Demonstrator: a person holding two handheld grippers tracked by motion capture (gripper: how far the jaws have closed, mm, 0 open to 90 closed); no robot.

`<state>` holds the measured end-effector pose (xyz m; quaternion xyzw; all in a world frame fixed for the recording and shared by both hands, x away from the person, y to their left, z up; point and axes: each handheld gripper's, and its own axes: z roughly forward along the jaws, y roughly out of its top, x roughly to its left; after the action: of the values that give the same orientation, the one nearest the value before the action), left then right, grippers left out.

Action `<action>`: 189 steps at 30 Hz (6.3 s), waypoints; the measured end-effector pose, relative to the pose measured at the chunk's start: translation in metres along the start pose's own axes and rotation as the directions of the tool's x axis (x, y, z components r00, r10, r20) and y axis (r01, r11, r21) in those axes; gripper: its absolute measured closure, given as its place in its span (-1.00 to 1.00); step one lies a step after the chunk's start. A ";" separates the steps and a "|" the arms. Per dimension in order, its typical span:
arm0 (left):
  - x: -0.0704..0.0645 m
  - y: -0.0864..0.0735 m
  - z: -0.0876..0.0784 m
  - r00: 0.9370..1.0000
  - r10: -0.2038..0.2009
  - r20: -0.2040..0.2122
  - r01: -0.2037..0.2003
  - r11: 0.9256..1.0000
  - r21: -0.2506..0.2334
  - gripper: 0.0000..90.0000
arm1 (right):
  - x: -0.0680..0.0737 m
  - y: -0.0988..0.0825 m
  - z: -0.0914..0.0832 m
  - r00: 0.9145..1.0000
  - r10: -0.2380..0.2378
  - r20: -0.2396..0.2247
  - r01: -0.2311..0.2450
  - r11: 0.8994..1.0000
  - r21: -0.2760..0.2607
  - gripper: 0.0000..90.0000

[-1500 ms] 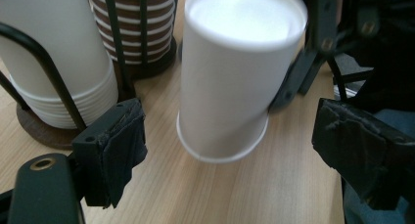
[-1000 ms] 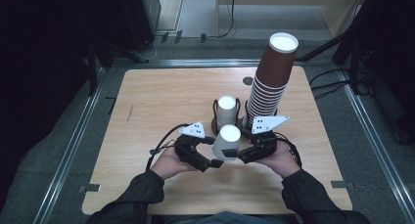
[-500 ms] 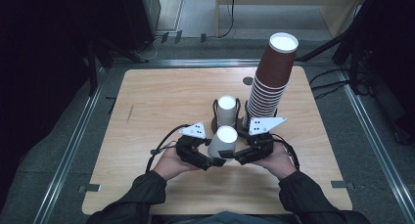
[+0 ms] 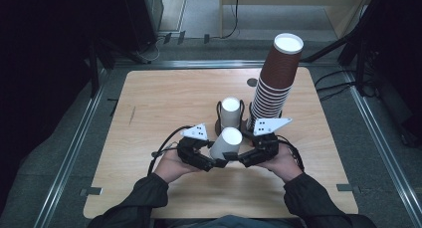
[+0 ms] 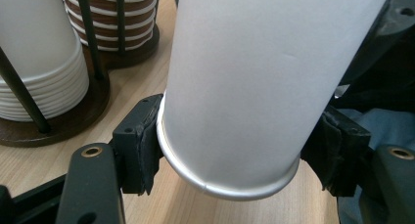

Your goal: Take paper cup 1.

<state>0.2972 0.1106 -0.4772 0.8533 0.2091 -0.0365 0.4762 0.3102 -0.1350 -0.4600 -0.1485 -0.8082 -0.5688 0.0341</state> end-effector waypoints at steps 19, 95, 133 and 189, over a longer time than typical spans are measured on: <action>0.007 0.001 -0.018 0.998 0.033 -0.056 -0.030 0.999 0.042 -0.33 | 0.002 0.001 -0.015 0.996 -0.047 0.080 0.038 0.994 0.104 -0.56; 0.002 -0.002 0.028 0.976 0.218 0.011 -0.203 0.889 0.411 -0.46 | 0.008 -0.013 0.008 0.989 -0.151 0.003 0.141 0.932 0.335 -0.22; 0.004 0.008 -0.003 0.999 0.043 0.015 -0.044 0.999 0.023 -0.82 | 0.004 0.004 -0.020 0.999 -0.030 -0.018 0.031 0.997 0.070 -0.22; -0.001 0.011 -0.014 0.990 0.116 0.079 -0.119 0.992 0.036 -0.29 | 0.003 0.001 -0.017 0.998 0.004 -0.061 0.000 0.997 0.077 -0.38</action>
<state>0.2985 0.1168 -0.4608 0.8716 0.1393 -0.0455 0.4678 0.3061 -0.1502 -0.4520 -0.1303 -0.8280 -0.5415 0.0651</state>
